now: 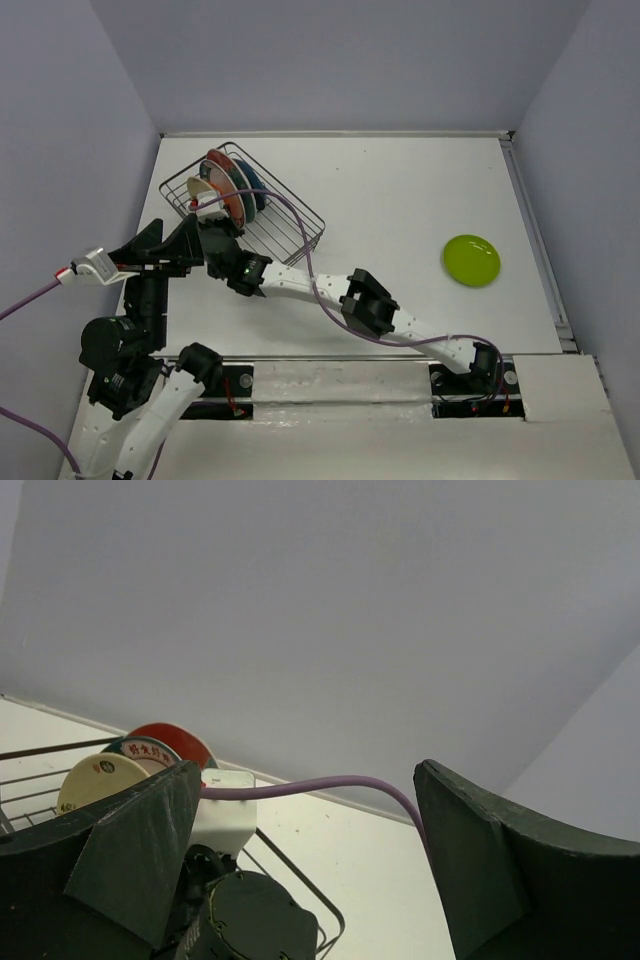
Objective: Load the plates into the dish rack
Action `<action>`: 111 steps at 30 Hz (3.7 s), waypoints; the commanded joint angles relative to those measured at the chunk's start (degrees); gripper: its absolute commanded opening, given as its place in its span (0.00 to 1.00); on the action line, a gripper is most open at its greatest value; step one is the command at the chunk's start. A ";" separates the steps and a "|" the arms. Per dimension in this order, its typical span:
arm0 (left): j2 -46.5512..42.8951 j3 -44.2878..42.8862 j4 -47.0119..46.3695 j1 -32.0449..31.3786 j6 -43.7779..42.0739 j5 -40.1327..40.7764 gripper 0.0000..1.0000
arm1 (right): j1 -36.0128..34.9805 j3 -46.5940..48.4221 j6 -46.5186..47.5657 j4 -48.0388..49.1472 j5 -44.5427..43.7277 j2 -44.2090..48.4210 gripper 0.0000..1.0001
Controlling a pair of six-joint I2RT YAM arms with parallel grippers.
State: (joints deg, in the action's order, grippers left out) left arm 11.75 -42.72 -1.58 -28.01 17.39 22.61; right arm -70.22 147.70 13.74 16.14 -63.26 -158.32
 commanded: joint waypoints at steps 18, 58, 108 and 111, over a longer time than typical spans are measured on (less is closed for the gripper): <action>1.26 0.71 -3.51 -0.11 -1.13 -0.20 0.99 | -0.37 -41.84 -21.10 -4.27 16.68 39.02 0.61; 0.64 0.36 -4.30 -4.07 -0.43 -8.37 0.99 | 99.66 -127.22 -59.34 -13.08 78.01 87.42 0.52; 37.56 -1.05 -6.85 12.63 8.10 -50.89 0.35 | 32.25 -92.07 -55.84 7.67 86.90 80.98 0.07; 37.38 -0.70 -8.61 12.80 8.63 -54.24 0.10 | 32.25 -91.54 -54.79 8.12 88.92 80.02 0.07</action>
State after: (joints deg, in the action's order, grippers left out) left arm 49.41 -43.88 -4.56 -15.64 25.06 -23.27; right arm -37.56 52.40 -41.89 18.46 20.40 -77.32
